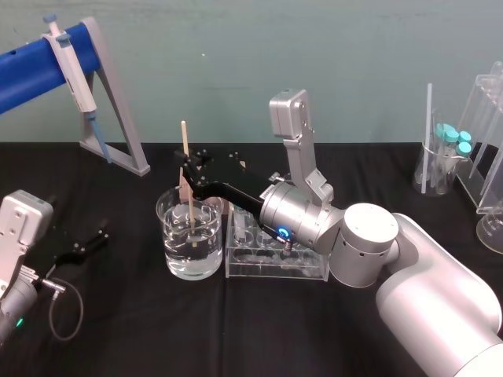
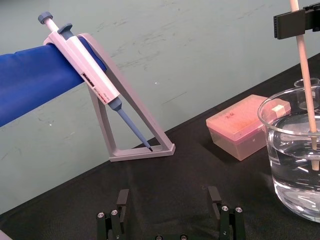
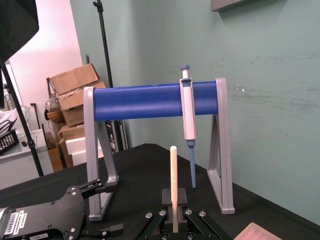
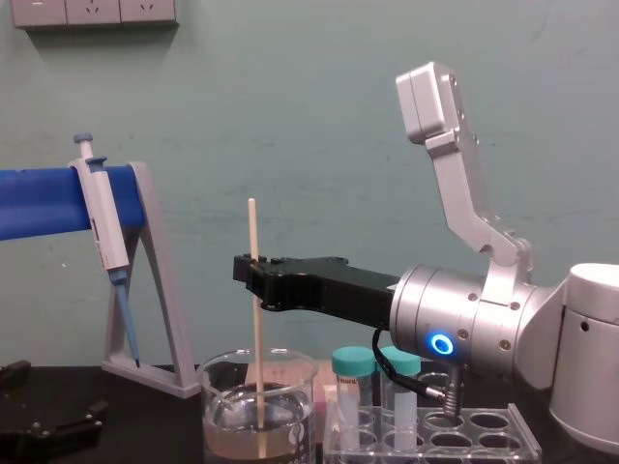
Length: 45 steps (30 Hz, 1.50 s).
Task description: Hold the thermometer with one hand and immerse one end into the beaker, then reinsert it into the test tube rack.
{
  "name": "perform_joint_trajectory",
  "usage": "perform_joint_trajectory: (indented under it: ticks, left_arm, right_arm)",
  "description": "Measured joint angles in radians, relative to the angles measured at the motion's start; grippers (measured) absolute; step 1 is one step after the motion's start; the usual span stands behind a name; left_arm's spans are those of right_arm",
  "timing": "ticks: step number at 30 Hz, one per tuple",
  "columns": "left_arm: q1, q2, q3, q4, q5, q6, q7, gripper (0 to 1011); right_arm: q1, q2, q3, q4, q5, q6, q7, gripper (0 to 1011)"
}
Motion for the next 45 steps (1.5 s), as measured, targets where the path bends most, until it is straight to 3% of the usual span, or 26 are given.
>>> perform_joint_trajectory:
  ticks: [45]
  left_arm:
    - [0.000,0.000,0.000,0.000,0.000,0.000,0.000,1003]
  right_arm:
    - [0.000,0.000,0.000,0.000,0.000,0.000,0.000,48]
